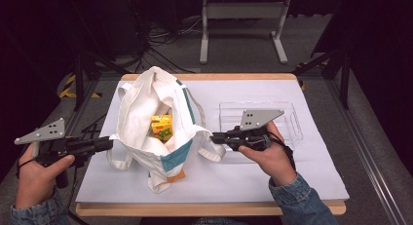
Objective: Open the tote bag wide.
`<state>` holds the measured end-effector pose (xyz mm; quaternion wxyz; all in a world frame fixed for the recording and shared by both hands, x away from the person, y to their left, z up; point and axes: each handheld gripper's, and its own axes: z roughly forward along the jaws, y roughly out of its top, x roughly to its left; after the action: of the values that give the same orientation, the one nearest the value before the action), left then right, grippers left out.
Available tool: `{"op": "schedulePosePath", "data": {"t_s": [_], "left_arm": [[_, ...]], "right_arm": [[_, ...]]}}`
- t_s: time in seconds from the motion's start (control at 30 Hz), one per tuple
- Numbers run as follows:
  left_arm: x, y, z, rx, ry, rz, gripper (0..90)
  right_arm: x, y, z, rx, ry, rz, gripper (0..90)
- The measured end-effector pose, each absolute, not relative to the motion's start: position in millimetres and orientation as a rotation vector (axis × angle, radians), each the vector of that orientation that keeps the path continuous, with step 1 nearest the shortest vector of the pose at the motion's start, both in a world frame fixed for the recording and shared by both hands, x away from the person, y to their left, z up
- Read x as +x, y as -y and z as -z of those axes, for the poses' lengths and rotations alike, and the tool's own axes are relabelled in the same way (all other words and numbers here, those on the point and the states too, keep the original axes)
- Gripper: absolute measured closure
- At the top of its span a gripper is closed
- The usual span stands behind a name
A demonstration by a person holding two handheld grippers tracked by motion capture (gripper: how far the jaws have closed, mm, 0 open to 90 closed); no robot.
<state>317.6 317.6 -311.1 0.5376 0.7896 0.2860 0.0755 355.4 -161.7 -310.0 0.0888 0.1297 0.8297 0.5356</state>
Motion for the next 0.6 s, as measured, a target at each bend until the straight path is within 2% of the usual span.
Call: {"op": "schedulePosePath", "data": {"t_s": [0.6], "left_arm": [[321.1, -313.9, 316.5, 1.938, -0.690, -0.140, 82.6]], "right_arm": [[352.2, 180.6, 316.0, 0.456, -2.468, -1.535, 87.9]]}}
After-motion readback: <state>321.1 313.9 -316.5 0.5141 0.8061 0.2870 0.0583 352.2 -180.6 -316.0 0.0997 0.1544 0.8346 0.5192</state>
